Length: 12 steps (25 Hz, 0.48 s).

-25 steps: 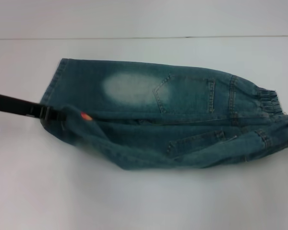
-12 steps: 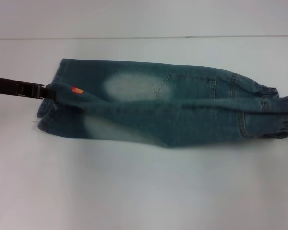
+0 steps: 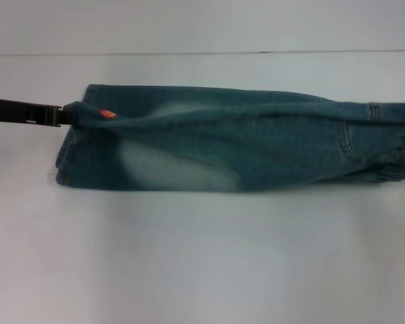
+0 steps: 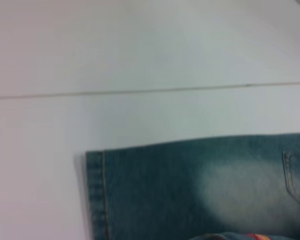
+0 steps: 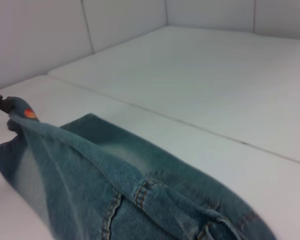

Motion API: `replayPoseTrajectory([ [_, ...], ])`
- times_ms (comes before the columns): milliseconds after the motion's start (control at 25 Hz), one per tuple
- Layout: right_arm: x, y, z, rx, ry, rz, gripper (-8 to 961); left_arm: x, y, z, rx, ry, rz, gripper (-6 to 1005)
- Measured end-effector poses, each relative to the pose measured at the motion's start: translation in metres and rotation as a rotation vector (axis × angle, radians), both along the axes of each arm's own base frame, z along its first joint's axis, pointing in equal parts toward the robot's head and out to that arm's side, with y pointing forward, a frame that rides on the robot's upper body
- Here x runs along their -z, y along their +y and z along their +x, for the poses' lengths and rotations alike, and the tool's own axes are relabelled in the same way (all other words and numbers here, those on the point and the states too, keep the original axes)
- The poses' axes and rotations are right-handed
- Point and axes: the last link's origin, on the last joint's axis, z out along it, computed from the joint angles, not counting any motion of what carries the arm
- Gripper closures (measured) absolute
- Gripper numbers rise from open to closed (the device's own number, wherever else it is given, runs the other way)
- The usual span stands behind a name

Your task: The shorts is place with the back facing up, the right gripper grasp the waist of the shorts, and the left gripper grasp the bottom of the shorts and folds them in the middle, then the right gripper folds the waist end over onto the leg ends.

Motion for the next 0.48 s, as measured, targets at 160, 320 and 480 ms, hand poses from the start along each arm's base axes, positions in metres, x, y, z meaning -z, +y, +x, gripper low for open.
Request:
replayPoseTrajectory([
  [160, 0.004, 0.014, 0.0, 0.026, -0.015, 0.05, 896, 0.0, 0.006, 0.005, 0.022, -0.02, 0.046, 941],
  [320, 0.015, 0.032, 0.0, 0.058, -0.024, 0.079, 896, 0.005, 0.012, 0.006, 0.036, -0.014, 0.1, 941],
  [480, 0.027, 0.048, -0.003, 0.07, -0.041, 0.094, 896, 0.016, 0.019, 0.011, 0.054, 0.004, 0.135, 939],
])
